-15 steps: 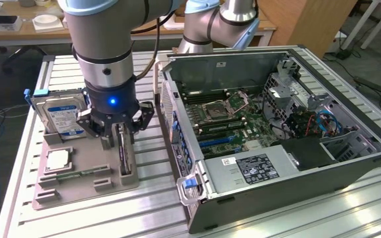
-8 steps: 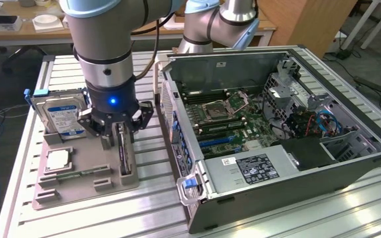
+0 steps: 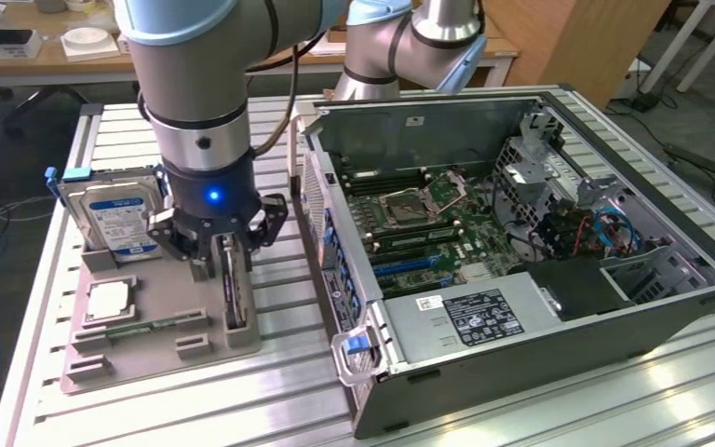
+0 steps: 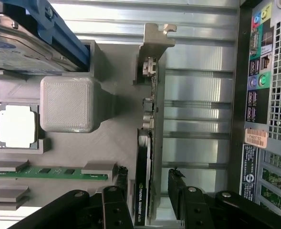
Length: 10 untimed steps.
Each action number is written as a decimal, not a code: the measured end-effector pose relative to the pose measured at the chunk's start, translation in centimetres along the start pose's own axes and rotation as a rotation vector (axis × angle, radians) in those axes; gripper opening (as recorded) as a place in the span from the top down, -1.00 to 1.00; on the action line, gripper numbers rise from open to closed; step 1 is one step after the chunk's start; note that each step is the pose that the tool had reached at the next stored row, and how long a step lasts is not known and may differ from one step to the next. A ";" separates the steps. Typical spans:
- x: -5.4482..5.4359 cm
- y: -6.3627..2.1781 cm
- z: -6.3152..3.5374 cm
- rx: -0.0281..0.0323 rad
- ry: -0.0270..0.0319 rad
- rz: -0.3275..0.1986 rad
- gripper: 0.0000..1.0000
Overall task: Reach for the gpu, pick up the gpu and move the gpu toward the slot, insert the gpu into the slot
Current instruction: 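Pick up the gpu and move the gpu toward the slot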
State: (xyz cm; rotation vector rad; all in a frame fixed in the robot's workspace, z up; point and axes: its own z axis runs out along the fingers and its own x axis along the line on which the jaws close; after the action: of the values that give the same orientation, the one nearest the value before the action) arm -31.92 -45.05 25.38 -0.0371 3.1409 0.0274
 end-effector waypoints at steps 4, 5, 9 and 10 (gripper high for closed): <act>0.0 0.04 0.36 -0.0005 0.0007 -0.001 0.06; 0.0 0.05 0.45 -0.0006 0.0010 -0.001 0.06; 0.0 0.06 0.82 -0.0008 0.0020 -0.001 0.06; 0.0 0.06 0.93 -0.0008 0.0023 -0.001 0.06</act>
State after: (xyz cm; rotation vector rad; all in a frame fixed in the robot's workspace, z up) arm -31.92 -44.97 24.46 -0.0391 3.1431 0.0287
